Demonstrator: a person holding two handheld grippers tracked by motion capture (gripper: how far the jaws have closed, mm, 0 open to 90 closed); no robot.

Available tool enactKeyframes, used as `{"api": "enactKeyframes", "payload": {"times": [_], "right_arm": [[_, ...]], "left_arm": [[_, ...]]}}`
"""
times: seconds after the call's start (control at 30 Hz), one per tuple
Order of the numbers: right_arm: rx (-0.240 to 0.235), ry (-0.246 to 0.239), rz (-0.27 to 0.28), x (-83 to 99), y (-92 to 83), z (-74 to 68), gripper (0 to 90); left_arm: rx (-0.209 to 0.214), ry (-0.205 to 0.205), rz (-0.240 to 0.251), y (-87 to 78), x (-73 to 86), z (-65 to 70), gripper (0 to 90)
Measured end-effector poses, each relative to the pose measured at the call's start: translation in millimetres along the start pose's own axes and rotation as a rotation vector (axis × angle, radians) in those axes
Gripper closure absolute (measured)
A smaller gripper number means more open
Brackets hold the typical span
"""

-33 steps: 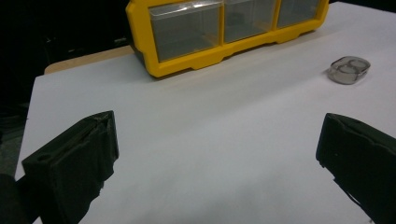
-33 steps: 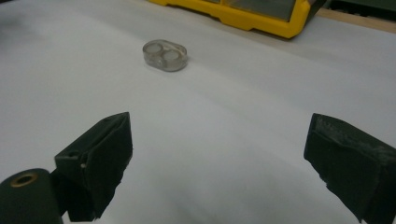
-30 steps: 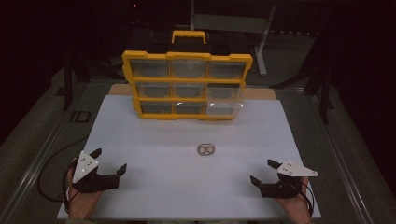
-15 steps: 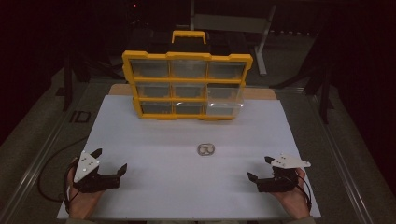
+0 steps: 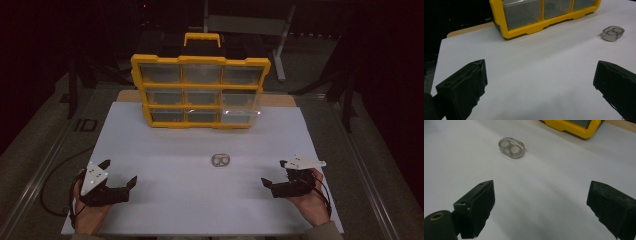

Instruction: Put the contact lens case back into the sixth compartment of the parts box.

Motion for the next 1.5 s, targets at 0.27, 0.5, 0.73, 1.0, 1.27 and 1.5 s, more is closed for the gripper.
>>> {"api": "enactKeyframes", "payload": {"times": [0.27, 0.5, 0.73, 1.0, 1.27, 1.5], "right_arm": [[0.012, -0.032, -0.044, -11.6, 4.8, -0.5, 7.9], [0.007, -0.062, -0.084, -20.5, 11.0, -0.6, 7.9], [-0.010, -0.078, -0.102, -25.9, 16.2, -1.0, 7.9], [-0.020, -0.135, -0.160, -38.5, 22.9, -7.3, 7.3], [-0.024, -0.191, -0.204, -53.3, 30.9, -12.8, 7.2], [-0.028, -0.224, -0.227, -62.9, 37.4, -14.0, 7.2]], "left_arm": [[0.001, 0.001, -0.002, 0.4, 0.3, 0.3, 0.0], [0.002, 0.001, -0.003, 0.6, 0.6, 0.6, 0.0], [0.001, 0.001, -0.003, 0.7, 0.8, 0.6, 0.0], [0.003, 0.006, -0.008, 1.8, 1.2, 1.7, 0.0], [0.005, 0.010, -0.012, 2.4, 1.6, 2.1, 0.0], [0.007, 0.011, -0.016, 2.9, 2.1, 2.3, 0.0]]}}
Point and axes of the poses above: each handheld gripper's, and its own axes: y roughly forward along the jaws, x roughly out of its underside, z roughly to its right, the point moved 1 cm from there along y, roughly forward along the jaws, and after that the axes turned 7 degrees about y, right-handed, at the moved point
